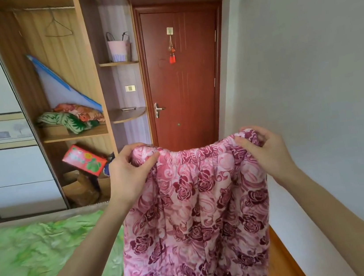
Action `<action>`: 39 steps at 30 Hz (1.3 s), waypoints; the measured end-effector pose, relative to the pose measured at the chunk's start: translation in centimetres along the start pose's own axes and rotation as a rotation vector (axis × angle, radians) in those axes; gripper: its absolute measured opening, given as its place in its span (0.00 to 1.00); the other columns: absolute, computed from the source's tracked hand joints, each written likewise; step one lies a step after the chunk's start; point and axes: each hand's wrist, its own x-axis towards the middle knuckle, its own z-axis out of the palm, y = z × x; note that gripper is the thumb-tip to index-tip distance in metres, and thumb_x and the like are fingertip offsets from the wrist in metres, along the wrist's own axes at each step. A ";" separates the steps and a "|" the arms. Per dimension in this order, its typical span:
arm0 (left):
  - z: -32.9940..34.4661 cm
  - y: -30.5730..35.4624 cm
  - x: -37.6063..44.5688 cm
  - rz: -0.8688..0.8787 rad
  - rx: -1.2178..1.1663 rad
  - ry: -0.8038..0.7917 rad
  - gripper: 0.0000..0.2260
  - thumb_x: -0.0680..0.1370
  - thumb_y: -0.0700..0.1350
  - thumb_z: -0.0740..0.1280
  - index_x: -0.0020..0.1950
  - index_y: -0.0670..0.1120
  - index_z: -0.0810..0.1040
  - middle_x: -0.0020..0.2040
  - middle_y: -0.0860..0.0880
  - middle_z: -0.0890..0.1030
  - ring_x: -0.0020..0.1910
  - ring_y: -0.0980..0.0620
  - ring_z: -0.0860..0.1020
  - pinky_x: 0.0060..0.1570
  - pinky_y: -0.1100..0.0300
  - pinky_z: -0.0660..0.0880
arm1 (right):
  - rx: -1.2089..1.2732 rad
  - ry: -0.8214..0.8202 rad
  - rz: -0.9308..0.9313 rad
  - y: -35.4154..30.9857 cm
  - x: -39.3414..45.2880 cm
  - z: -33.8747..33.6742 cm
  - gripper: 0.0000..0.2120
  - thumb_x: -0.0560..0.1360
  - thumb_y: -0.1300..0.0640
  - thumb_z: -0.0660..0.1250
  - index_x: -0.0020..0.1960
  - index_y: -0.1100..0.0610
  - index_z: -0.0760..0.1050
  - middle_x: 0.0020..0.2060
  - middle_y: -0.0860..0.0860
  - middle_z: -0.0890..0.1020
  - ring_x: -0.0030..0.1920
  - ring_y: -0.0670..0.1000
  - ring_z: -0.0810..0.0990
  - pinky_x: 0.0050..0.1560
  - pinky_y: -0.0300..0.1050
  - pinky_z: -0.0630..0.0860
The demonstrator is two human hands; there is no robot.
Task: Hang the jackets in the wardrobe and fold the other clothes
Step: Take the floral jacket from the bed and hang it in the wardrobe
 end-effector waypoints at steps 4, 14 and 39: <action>1.5 -3.1 4.8 -0.003 -0.003 0.020 0.16 0.73 0.51 0.81 0.57 0.51 0.83 0.50 0.60 0.84 0.50 0.65 0.82 0.51 0.73 0.76 | -0.003 0.019 -0.010 1.8 4.2 2.7 0.09 0.76 0.54 0.77 0.55 0.45 0.83 0.51 0.46 0.88 0.52 0.46 0.87 0.57 0.53 0.84; 7.7 -12.3 17.5 -0.039 -0.028 0.063 0.17 0.73 0.51 0.81 0.59 0.50 0.83 0.52 0.56 0.85 0.53 0.61 0.83 0.56 0.67 0.77 | 0.004 0.105 -0.050 10.3 18.6 9.7 0.14 0.75 0.46 0.77 0.59 0.46 0.83 0.54 0.45 0.86 0.56 0.48 0.85 0.60 0.57 0.82; 16.5 -30.6 43.3 -0.115 0.020 0.263 0.16 0.72 0.48 0.82 0.57 0.49 0.84 0.51 0.53 0.86 0.53 0.55 0.84 0.59 0.49 0.82 | 0.119 -0.055 -0.155 21.7 52.3 26.8 0.13 0.75 0.56 0.77 0.60 0.51 0.83 0.52 0.46 0.87 0.54 0.45 0.86 0.63 0.56 0.81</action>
